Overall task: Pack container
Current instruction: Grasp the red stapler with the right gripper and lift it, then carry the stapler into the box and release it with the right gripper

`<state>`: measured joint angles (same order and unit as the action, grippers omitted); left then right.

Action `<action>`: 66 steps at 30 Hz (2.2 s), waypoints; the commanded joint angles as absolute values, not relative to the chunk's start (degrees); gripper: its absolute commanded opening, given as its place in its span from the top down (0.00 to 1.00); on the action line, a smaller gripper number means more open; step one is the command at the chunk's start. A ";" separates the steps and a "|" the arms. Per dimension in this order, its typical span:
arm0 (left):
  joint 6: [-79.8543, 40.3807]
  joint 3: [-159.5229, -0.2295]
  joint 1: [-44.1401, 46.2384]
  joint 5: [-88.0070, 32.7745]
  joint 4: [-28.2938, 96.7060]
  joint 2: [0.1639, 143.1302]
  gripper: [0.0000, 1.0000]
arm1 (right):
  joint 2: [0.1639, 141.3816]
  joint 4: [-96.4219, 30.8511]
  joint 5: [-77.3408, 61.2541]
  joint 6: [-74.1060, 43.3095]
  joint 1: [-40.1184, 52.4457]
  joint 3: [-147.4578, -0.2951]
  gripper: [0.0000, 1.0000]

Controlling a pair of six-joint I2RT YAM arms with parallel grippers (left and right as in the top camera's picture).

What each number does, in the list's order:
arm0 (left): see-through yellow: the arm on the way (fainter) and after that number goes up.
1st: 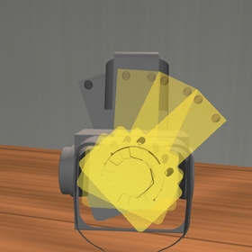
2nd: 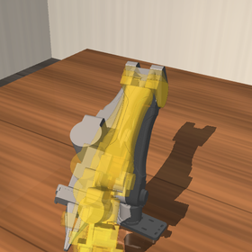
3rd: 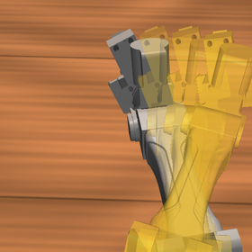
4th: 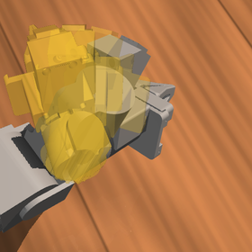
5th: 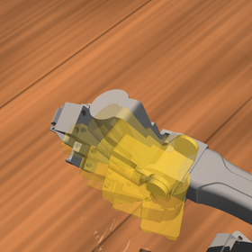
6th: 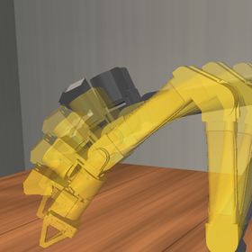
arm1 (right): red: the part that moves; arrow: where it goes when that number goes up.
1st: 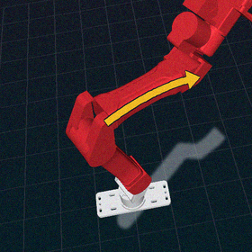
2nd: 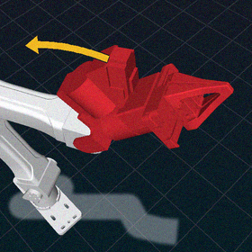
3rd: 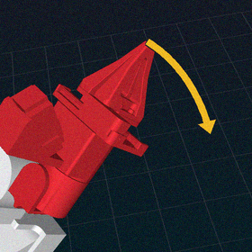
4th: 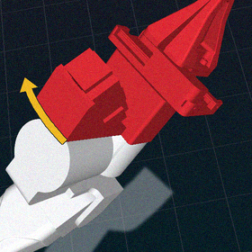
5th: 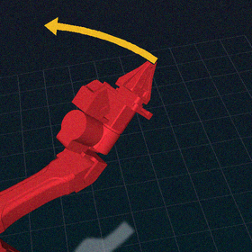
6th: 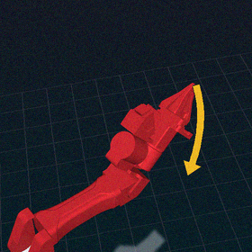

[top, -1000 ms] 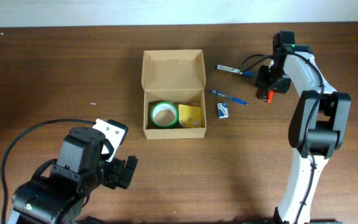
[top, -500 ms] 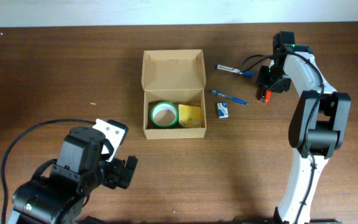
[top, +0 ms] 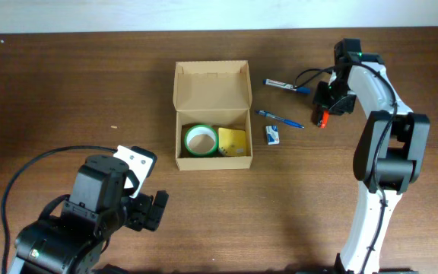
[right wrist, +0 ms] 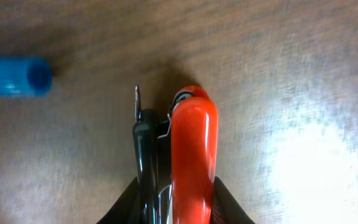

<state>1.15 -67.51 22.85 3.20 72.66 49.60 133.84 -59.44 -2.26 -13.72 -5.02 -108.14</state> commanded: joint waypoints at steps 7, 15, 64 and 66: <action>2.24 -68.42 22.70 2.76 72.53 49.43 0.01 | 134.93 -68.75 -5.08 -14.17 -5.21 -120.62 0.92; 2.26 -68.42 22.70 2.76 72.53 49.43 0.00 | 134.08 -79.99 -8.62 -13.69 -2.59 -136.55 0.93; 2.26 -68.42 22.70 2.76 72.53 49.41 0.01 | 132.84 -86.11 -10.57 39.88 37.12 -124.22 0.96; 2.26 -68.42 22.70 2.76 72.53 49.43 0.00 | 132.84 -85.89 -10.55 40.75 37.12 -123.90 0.96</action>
<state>1.15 -67.51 22.85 3.18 72.66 49.60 134.43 -86.06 -9.61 38.33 37.17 -124.53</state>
